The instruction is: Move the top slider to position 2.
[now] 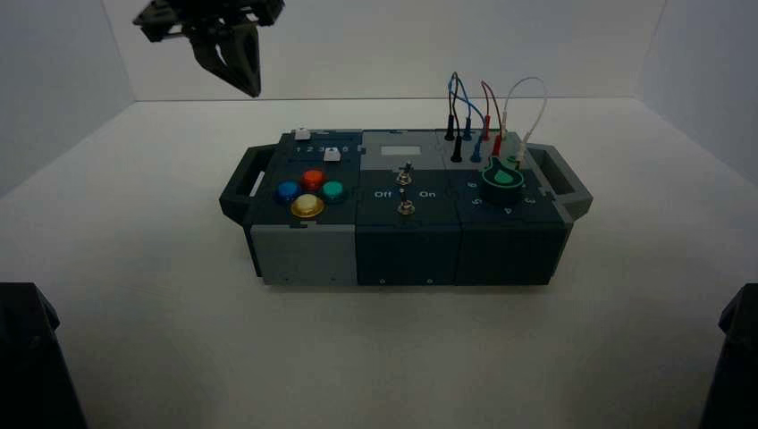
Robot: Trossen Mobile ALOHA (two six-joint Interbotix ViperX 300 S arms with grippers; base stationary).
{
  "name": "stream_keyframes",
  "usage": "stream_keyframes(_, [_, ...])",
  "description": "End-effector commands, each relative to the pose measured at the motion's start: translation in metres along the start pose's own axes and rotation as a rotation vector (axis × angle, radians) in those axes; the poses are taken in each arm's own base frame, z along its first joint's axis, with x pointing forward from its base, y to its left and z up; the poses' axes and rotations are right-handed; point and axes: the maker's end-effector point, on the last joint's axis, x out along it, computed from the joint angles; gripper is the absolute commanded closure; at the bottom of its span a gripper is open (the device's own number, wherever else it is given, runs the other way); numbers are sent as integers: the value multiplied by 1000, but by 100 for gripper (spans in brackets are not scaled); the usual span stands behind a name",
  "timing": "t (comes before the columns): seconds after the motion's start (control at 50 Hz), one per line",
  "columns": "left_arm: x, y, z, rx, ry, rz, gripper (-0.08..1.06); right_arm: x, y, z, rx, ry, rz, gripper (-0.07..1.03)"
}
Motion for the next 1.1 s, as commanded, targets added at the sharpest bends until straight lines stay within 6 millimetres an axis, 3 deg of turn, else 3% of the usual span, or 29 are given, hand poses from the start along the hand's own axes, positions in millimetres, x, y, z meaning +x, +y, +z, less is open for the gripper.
stream_keyframes(0.02, [-5,-4,16,4,-30,-7,101,-8,5,11,-36,-24,9,99])
stream_keyframes(0.42, [14,-3,13,-35,34,-5,101,2,14,5,-91,33,42,99])
stream_keyframes(0.72, [25,-3,10,-34,60,-3,101,1,10,23,-135,-24,18,99])
stream_keyframes(1.1, [33,-9,18,-19,55,-8,101,12,9,33,-168,-70,-5,99])
